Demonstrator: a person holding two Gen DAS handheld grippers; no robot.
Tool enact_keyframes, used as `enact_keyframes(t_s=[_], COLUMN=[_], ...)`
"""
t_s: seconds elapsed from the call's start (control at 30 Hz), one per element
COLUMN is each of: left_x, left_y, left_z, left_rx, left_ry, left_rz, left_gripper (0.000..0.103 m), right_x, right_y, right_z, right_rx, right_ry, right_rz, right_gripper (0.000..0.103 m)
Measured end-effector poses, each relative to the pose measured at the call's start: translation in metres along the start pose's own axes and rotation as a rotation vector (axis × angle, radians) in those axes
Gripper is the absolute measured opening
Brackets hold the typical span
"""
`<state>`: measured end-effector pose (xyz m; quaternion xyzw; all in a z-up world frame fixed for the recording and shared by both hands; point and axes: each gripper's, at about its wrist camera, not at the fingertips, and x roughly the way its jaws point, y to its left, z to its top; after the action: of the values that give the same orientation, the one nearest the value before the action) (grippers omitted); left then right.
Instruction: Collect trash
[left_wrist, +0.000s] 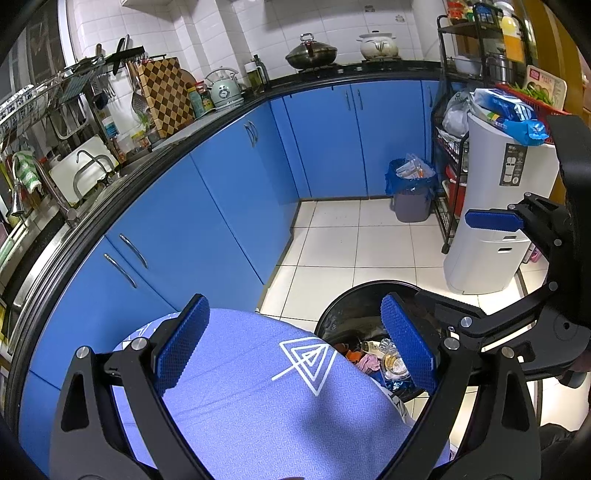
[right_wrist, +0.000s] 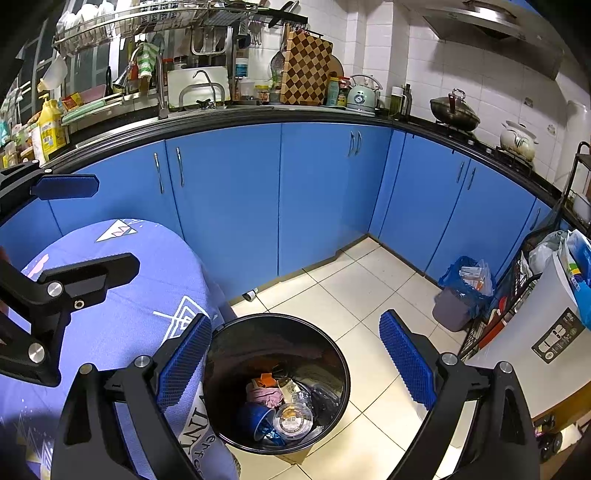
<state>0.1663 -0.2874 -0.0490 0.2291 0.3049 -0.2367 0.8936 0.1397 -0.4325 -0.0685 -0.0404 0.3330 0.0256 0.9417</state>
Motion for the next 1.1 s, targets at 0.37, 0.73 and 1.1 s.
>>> enact_keyframes(t_s=[0.37, 0.73, 1.1], left_x=[0.0004, -0.0058, -0.0029], left_y=[0.0005, -0.0018, 0.0011], left_z=[-0.0010, 0.0005, 0.0002], left_rx=[-0.016, -0.003, -0.009], left_ry=[0.008, -0.020, 0.008], left_rz=[-0.035, -0.012, -0.027], left_gripper=[0.093, 0.093, 0.095], right_x=[0.0004, 0.0004, 0.0003], right_y=[-0.0010, -0.0011, -0.0008], right_z=[-0.0015, -0.0018, -0.0016], right_rx=[0.001, 0.002, -0.001], right_ry=[0.000, 0.001, 0.001], right_rz=[0.000, -0.001, -0.002], right_gripper=[0.090, 0.090, 0.090])
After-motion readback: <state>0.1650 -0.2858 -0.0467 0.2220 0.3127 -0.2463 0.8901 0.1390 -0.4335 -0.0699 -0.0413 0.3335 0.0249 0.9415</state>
